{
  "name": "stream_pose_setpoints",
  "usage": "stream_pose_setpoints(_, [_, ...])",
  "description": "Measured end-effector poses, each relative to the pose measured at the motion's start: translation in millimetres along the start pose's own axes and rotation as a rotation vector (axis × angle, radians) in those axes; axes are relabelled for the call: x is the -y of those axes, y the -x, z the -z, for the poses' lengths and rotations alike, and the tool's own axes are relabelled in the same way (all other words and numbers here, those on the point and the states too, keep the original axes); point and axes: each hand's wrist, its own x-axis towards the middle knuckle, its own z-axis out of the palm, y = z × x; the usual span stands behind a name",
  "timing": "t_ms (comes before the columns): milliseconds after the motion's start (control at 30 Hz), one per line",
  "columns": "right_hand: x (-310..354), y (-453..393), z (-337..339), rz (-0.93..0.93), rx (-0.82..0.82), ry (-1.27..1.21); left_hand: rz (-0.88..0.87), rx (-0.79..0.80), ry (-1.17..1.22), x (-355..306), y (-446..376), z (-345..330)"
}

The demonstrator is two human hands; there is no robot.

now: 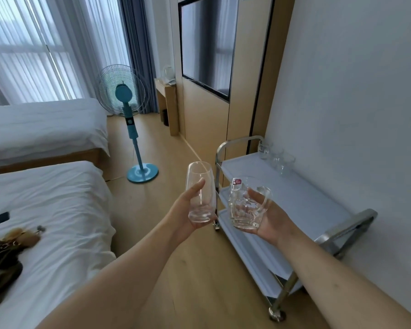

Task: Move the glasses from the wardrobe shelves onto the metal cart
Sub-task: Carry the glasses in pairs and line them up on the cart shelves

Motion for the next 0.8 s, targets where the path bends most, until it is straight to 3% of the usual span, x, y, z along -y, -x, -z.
stream_pose_setpoints(167, [24.7, -61.2, -2.2, -0.016, 0.036, 0.011, -0.033, -0.098, -0.050, -32.7, -49.0, -1.6])
stream_pose_setpoints(500, [107.0, -163.1, -8.5, 0.018, 0.220, 0.001, -0.103, -0.124, -0.155, -105.2, -149.7, -36.2])
stream_pose_setpoints(667, [128.8, -197.2, 16.8, 0.003, 0.192, -0.043, -0.054, -0.127, -0.162, -100.2, -202.0, -54.0])
stream_pose_setpoints(800, [135.8, -218.3, 54.7, 0.002, 0.056, -0.079, 0.025, -0.084, -0.164, -93.3, -249.2, -54.0])
